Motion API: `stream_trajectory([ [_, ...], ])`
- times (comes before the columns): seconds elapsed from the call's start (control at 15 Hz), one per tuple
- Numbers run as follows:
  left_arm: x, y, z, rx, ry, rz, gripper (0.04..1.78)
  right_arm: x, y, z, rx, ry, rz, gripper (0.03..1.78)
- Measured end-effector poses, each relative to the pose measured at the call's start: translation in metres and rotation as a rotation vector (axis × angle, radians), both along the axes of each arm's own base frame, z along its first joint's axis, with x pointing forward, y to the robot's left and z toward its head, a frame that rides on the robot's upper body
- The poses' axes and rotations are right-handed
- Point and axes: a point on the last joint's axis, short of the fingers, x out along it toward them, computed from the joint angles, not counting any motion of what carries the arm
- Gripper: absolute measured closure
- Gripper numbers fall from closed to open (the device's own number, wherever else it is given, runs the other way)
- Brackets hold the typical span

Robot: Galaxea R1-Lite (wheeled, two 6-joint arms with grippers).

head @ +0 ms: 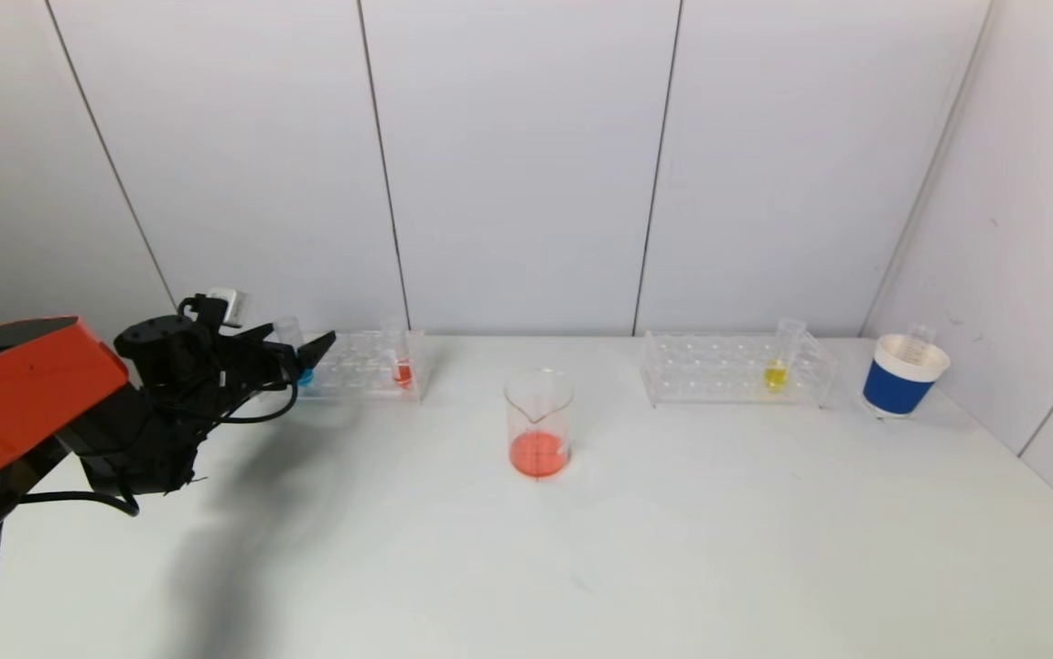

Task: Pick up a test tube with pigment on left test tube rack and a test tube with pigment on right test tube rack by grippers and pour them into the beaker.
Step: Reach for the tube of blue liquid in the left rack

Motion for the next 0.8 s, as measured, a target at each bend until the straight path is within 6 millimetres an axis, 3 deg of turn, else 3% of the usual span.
stream_trajectory([
  [0.2, 0.0013, 0.0006, -0.0003, 0.004, -0.003, 0.008, 0.11, 0.0, 0.0, 0.0, 0.0, 0.0, 0.0, 0.04],
  [0.33, 0.0017, 0.0007, -0.001, 0.005, -0.002, 0.008, 0.28, 0.0, 0.0, 0.0, 0.0, 0.0, 0.0, 0.04],
  [0.47, 0.0019, 0.0006, -0.0017, 0.005, -0.001, 0.008, 0.55, 0.0, 0.0, 0.0, 0.0, 0.0, 0.0, 0.04],
  [0.73, 0.0019, 0.0005, -0.0017, 0.005, -0.001, 0.004, 1.27, 0.0, 0.0, 0.0, 0.0, 0.0, 0.0, 0.04],
  [0.8, 0.0019, 0.0005, -0.0017, 0.005, -0.001, 0.004, 1.34, 0.0, 0.0, 0.0, 0.0, 0.0, 0.0, 0.04],
])
